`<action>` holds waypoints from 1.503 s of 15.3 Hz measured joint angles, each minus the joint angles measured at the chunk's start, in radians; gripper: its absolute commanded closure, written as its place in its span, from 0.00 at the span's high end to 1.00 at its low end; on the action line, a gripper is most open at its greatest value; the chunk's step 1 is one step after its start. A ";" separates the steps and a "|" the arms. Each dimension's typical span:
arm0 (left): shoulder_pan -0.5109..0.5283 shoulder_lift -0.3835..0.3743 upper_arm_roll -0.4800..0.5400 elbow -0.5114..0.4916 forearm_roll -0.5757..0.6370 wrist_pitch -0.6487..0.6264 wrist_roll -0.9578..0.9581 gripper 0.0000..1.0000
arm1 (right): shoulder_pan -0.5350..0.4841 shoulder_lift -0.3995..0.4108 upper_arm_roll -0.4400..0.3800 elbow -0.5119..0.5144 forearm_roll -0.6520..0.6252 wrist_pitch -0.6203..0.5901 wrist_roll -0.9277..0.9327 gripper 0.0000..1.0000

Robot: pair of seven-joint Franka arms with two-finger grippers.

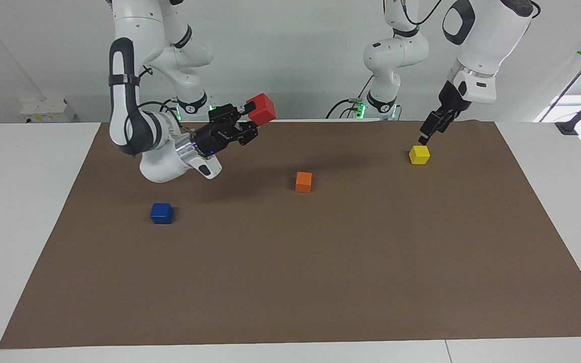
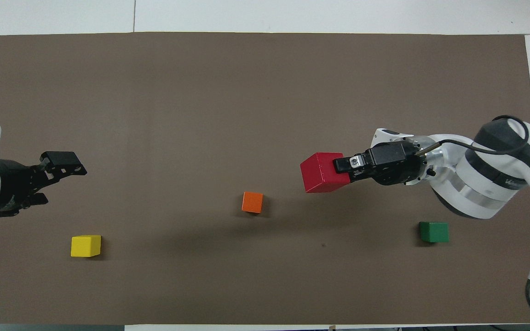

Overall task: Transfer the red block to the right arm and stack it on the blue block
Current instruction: 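Carry the red cube with the right gripper while the left gripper retracts, then lower the red cube onto the blue cube with the right gripper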

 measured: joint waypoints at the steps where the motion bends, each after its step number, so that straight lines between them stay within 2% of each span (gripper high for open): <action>1: 0.000 0.013 -0.002 0.036 0.035 -0.042 0.068 1.00 | -0.015 -0.029 0.000 0.026 -0.050 0.045 0.054 0.00; 3: 0.000 0.074 -0.006 0.156 0.074 -0.145 0.163 1.00 | -0.033 -0.078 -0.001 0.074 -0.149 0.110 0.146 0.00; 5: -0.015 0.179 -0.005 0.314 0.124 -0.235 0.203 1.00 | -0.043 -0.110 -0.002 0.118 -0.278 0.161 0.200 0.00; 6: -0.042 0.232 0.012 0.377 0.150 -0.256 0.208 1.00 | -0.047 -0.120 -0.002 0.138 -0.350 0.179 0.218 0.00; 8: -0.127 0.301 0.096 0.441 0.160 -0.274 0.209 1.00 | -0.054 -0.133 -0.002 0.176 -0.502 0.212 0.244 0.00; 10: -0.164 0.314 0.152 0.438 0.149 -0.282 0.212 1.00 | -0.055 -0.145 -0.003 0.216 -0.662 0.241 0.274 0.00; 16: -0.171 0.295 0.158 0.379 0.144 -0.232 0.250 1.00 | -0.053 -0.163 0.000 0.378 -1.171 0.254 0.402 0.00; 18: -0.180 0.303 0.171 0.377 0.144 -0.233 0.297 1.00 | -0.053 -0.163 0.002 0.392 -1.312 0.258 0.420 0.00; 21: -0.189 0.333 0.192 0.394 0.142 -0.237 0.324 1.00 | -0.048 -0.156 0.007 0.379 -1.538 0.334 0.422 0.00; 23: -0.192 0.350 0.188 0.415 0.139 -0.256 0.327 1.00 | -0.038 -0.149 0.009 0.351 -1.639 0.390 0.422 0.00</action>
